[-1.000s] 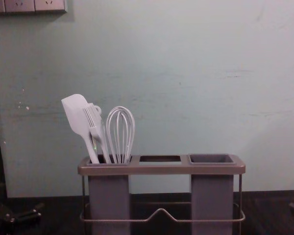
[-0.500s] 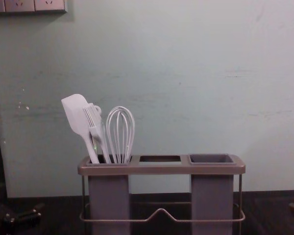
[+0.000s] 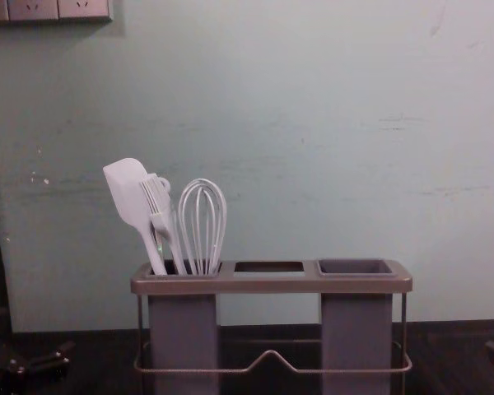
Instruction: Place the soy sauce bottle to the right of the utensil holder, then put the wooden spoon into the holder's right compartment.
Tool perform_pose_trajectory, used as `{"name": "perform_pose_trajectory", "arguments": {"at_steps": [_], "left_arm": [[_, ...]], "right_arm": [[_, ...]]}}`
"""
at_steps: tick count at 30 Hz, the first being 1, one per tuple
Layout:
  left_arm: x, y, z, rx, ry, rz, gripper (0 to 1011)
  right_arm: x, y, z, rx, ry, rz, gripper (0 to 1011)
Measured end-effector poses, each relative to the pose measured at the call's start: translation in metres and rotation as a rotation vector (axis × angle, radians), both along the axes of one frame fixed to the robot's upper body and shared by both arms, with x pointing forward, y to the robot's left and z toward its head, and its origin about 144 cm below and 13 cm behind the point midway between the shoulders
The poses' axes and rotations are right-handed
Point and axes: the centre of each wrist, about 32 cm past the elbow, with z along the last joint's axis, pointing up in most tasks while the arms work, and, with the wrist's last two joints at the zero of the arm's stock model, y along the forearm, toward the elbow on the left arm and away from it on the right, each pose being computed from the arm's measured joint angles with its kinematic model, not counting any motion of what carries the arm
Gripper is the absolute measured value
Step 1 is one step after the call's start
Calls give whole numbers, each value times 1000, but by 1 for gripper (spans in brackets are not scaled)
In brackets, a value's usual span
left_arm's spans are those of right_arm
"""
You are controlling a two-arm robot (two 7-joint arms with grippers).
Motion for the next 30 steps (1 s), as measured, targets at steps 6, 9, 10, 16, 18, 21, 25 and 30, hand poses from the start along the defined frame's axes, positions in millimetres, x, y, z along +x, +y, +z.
{"name": "perform_pose_trajectory", "arguments": {"at_steps": [6,9,10,16,18,21,25,30], "left_arm": [[0,0,0,0,0,0,1005],[0,0,0,0,0,0,1005],[0,0,0,0,0,0,1005],[0,0,0,0,0,0,1005],[0,0,0,0,0,0,1005],[0,0,0,0,0,0,1005],[0,0,0,0,0,0,1005],[0,0,0,0,0,0,1005]], "right_arm": [[0,0,0,0,0,0,1004],[0,0,0,0,0,0,1004],[0,0,0,0,0,0,1004],[0,0,0,0,0,0,1004],[-2,0,2,-5,-8,-1,1004],[-8,-2,3,-15,-14,-3,1004],[-18,-5,7,-25,-20,-2,1004],[-38,-13,13,-25,-17,10,1004]]}}
